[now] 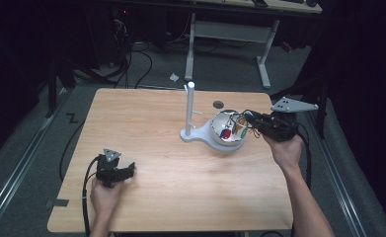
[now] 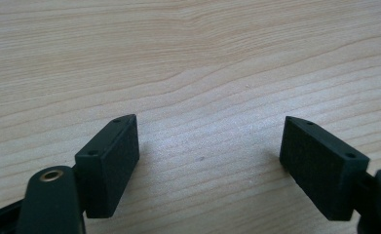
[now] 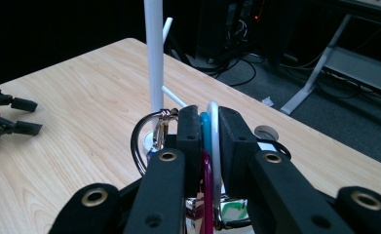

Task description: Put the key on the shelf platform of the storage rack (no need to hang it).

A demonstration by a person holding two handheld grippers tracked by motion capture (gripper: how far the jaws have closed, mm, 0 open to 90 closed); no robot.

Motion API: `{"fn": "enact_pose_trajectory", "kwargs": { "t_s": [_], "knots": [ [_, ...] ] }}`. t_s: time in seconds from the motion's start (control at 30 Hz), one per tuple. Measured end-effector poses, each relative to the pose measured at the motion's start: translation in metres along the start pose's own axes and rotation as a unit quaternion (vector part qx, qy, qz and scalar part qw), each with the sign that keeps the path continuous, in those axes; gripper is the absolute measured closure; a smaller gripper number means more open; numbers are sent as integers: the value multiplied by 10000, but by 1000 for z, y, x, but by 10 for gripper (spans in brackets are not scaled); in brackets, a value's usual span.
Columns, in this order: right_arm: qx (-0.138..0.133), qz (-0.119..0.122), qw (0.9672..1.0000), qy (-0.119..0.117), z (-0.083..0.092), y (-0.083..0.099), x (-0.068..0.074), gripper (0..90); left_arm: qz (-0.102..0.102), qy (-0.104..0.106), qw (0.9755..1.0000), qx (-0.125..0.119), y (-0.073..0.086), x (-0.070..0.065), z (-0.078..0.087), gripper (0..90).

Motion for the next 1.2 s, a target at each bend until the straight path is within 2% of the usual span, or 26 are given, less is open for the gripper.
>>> {"fn": "enact_pose_trajectory", "kwargs": {
  "t_s": [0.3,0.83,1.2],
  "knots": [
    [82,-106,9999,0,-14,-2,-7,811,1,1,10000,1,0,0,0,227],
    [329,-162,9992,180,-44,1,-16,811,2,6,10000,-2,0,0,0,227],
    [426,-377,9980,260,-57,8,-25,811,-4,5,10000,6,0,0,0,227]
  ]
}}
Point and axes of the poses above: each handheld gripper's, and its own axes: z roughly backward along the jaws, y roughly out of its underside, x roughly to its left, the point moved 1 cm from there along -z, roughly forward along the jaws, and after that the axes turned 11 degrees about x, right-handed, at the moved point
